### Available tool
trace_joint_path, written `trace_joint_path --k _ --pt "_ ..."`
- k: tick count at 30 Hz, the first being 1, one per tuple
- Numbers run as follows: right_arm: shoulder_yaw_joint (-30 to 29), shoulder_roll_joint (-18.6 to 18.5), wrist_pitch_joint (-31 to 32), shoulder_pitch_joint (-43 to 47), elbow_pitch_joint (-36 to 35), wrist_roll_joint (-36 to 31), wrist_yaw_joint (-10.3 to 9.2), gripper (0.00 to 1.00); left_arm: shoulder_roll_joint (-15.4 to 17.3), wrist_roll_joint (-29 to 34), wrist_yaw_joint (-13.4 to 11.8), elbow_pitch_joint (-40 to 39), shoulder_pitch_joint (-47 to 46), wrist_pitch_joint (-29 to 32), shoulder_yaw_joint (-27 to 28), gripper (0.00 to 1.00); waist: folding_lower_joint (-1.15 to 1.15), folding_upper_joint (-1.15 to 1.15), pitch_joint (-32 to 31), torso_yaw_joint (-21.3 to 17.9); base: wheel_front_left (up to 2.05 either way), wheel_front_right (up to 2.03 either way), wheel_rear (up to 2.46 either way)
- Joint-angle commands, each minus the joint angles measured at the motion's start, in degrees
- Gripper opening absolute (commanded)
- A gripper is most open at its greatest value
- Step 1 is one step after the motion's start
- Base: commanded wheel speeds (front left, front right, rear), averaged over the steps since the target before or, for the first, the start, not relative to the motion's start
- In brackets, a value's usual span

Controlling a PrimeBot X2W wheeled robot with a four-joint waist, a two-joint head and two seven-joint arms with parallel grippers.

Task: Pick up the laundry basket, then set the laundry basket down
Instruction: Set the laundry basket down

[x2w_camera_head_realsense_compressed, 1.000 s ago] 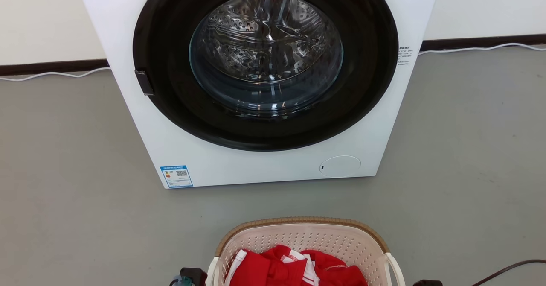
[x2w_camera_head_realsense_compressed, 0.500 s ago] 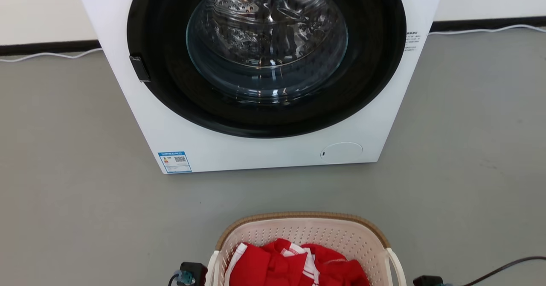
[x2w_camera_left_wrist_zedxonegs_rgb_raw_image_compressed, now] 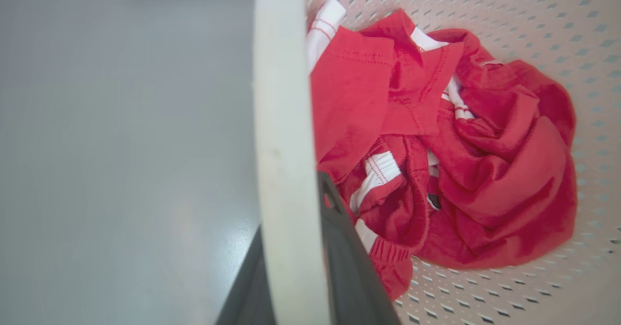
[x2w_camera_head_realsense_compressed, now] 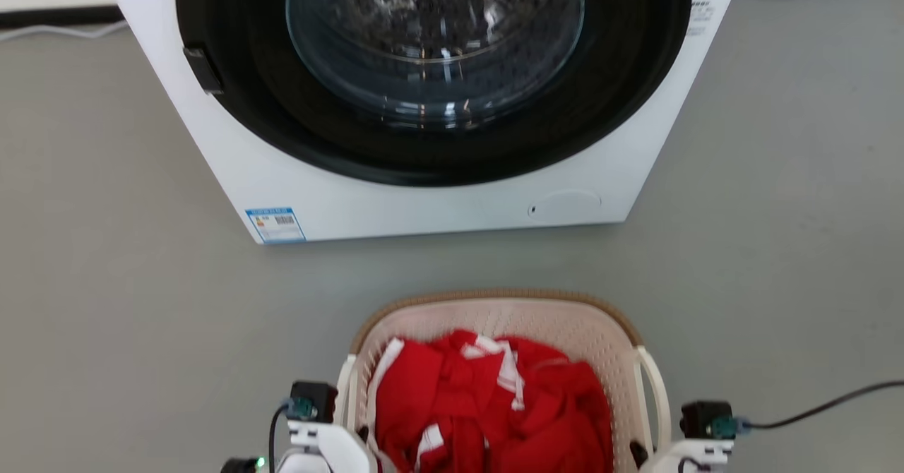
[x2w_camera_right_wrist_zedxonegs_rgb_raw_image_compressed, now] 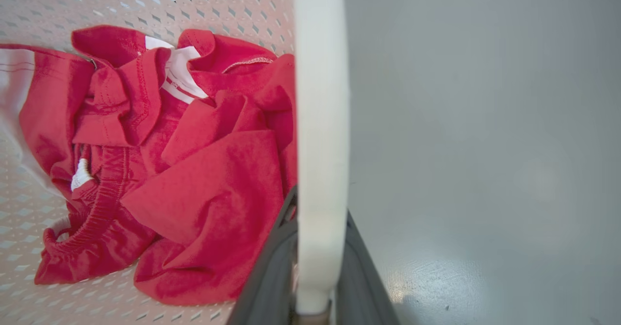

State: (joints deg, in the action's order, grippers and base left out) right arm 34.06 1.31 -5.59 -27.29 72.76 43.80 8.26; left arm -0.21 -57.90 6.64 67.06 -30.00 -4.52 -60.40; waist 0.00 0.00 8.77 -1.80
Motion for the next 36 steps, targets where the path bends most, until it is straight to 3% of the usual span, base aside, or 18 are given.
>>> trace_joint_path --k 1,20,36 --pt "0.09 -4.19 -1.78 -1.51 1.20 -0.42 -0.77 0.00 4.18 0.31 0.59 1.20 -2.72 -1.02 1.11 0.00 0.00 0.00 1.92 -0.07 0.00 0.00 0.00" --pt "-2.78 -4.19 -6.30 -14.61 1.20 -3.96 -0.77 0.00 4.24 1.68 -1.83 2.42 -16.46 -6.03 2.13 0.00 0.00 0.00 19.77 0.68 0.00 0.00 0.00" --pt "-3.50 -4.19 -8.63 -21.34 1.20 -7.95 -0.77 0.00 4.47 2.29 -2.59 3.87 -23.11 -8.25 2.51 0.00 0.00 0.00 29.78 1.81 0.00 0.00 0.00"
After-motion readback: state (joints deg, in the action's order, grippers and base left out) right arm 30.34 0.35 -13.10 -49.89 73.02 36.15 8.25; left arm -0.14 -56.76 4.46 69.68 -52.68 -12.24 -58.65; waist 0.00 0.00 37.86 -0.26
